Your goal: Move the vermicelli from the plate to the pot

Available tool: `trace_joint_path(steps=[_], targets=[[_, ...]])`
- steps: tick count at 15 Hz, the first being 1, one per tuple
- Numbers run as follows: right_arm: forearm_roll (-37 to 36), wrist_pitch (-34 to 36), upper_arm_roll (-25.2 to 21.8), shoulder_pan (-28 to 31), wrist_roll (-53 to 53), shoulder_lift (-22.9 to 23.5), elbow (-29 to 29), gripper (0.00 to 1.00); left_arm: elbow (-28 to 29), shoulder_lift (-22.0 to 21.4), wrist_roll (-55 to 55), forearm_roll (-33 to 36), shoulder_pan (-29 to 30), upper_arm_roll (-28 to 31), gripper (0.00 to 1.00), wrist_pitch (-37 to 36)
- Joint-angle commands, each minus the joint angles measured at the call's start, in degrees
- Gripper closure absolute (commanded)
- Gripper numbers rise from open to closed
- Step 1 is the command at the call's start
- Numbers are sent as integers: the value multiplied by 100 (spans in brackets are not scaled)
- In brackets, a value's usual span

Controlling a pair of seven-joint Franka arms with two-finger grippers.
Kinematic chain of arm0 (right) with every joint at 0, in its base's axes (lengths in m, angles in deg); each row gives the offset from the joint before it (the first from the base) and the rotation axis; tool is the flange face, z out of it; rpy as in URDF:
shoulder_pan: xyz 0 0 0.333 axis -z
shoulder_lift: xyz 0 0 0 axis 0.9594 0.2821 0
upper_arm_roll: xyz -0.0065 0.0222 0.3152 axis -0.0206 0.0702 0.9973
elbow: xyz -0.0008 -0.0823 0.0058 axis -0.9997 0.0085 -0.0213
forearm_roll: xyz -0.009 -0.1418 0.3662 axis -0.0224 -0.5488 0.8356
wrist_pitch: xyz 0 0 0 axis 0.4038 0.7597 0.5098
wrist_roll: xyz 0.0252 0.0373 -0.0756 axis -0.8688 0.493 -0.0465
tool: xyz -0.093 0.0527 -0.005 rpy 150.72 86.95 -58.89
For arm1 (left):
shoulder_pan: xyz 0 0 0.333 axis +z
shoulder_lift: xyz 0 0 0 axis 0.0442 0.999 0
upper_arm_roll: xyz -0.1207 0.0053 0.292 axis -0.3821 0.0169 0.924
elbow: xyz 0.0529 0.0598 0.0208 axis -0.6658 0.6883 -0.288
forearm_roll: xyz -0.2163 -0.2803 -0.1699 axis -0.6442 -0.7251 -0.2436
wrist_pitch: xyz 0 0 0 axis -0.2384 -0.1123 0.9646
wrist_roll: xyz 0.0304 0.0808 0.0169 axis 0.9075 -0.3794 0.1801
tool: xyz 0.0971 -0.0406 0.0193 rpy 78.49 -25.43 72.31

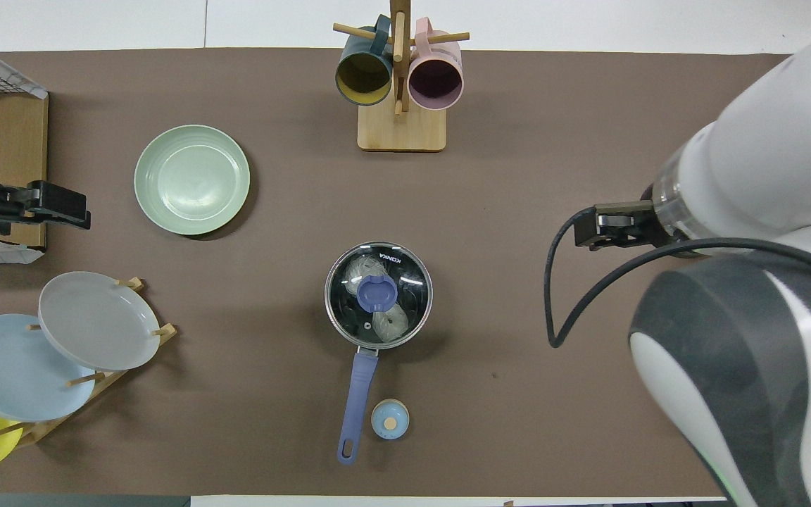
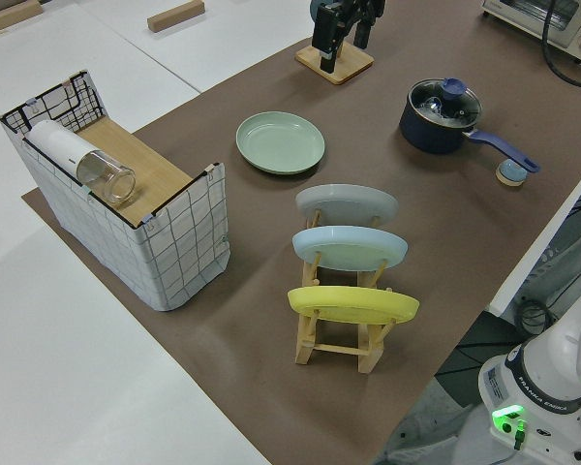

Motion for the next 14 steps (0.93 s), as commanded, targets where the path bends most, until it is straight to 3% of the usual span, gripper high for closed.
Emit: trace_joint_path(steps=[1, 8, 10, 14], targets=[[132, -20, 28, 360, -589, -464, -627, 0, 197, -174, 48, -72, 96, -54, 0, 59], [132, -238, -25, 449, -1001, -676, -954, 0, 197, -174, 48, -72, 96, -54, 0, 59], [141, -512, -348, 467, -1888, -597, -884, 0, 197, -174, 48, -72, 96, -54, 0, 59], [54, -275, -754, 29, -1988, -474, -743, 0, 197, -174, 48, -72, 96, -54, 0, 59]])
